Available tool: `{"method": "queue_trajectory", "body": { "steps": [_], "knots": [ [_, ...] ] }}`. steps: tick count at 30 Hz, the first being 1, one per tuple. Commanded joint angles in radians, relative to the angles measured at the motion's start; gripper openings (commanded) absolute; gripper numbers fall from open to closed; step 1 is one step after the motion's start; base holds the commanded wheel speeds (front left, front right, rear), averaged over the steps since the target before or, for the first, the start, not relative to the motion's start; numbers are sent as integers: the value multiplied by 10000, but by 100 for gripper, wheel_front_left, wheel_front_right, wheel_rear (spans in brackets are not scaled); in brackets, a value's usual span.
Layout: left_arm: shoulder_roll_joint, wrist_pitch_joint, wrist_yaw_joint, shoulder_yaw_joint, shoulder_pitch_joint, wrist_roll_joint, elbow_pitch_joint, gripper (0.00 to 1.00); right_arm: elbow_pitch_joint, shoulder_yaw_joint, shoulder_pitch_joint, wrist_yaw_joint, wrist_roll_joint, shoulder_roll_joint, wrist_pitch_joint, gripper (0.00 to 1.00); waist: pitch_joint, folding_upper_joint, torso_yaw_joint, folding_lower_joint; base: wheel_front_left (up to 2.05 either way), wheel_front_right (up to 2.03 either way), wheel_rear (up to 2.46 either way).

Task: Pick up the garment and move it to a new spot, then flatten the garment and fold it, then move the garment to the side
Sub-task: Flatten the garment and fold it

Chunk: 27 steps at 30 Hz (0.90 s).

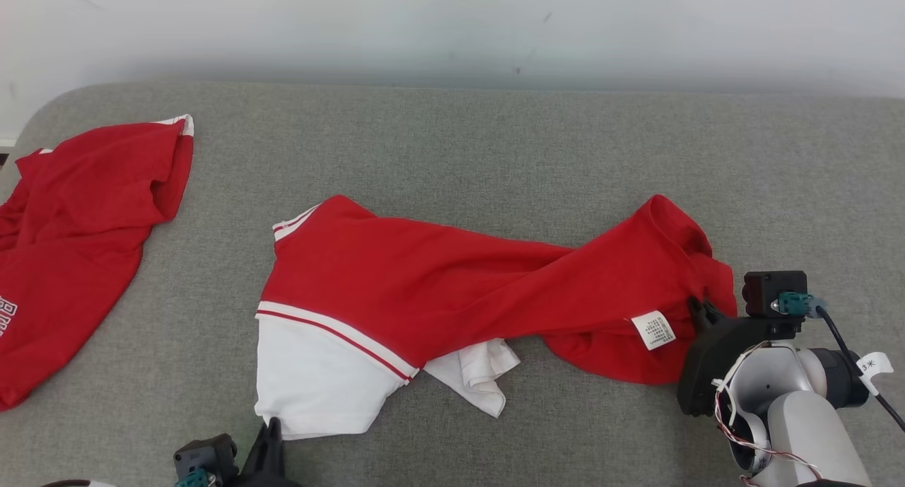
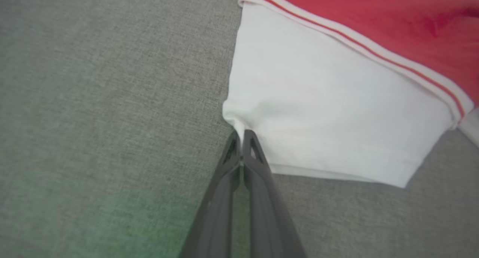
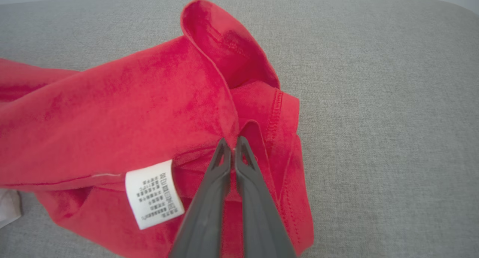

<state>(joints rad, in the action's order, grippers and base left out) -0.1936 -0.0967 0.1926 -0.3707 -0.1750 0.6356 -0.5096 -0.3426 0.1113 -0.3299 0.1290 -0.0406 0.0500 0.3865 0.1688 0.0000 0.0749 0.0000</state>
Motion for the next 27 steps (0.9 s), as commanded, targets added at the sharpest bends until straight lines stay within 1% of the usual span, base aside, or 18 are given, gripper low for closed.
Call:
{"method": "queue_trajectory", "body": {
  "steps": [1,8,9,10,11,21,22,23,24,25,26,27],
  "knots": [
    [-29,71,5,5,10,184,-253,0,-1,-23,-114,35,174,8,-116,0,-12,0,-28,0,0,0,0],
    [-76,38,26,12,-4,175,-251,0,-28,-39,18,35,191,6,-238,0,-105,0,-81,0,0,0,0],
    [-92,33,38,23,0,171,-240,0,12,-71,41,35,211,6,-277,11,-115,0,-89,0,0,0,0],
    [-106,37,50,30,6,179,-230,0,30,-92,78,35,231,6,-299,88,-124,0,-98,0,0,0,0],
    [-120,38,61,38,12,189,-221,0,41,-111,127,35,224,6,-299,100,-131,0,-107,0,0,0,0],
    [-167,64,108,5,65,263,-138,0,80,-264,176,35,261,6,-204,100,-139,0,-80,0,0,0,0],
    [-169,66,110,-3,66,269,-134,0,56,-254,176,35,286,6,-191,92,-143,0,-61,0,0,0,0],
    [-175,65,110,-5,72,279,-133,0,31,-271,182,35,321,6,-173,66,-150,0,-42,0,0,0,0],
    [-182,58,113,-6,84,289,-133,0,6,-303,192,35,311,6,-152,54,-157,0,-28,0,0,0,0],
    [-189,54,117,-2,99,304,-131,0,-5,-340,200,35,290,6,-152,38,-164,0,-17,0,0,0,0],
    [-197,52,123,1,111,319,-130,0,3,-384,213,35,301,6,-166,31,-172,0,-9,0,0,0,0],
    [-205,51,128,1,122,321,-133,0,29,-412,237,35,334,6,-181,32,-181,0,-3,0,0,0,0]
  ]
}}
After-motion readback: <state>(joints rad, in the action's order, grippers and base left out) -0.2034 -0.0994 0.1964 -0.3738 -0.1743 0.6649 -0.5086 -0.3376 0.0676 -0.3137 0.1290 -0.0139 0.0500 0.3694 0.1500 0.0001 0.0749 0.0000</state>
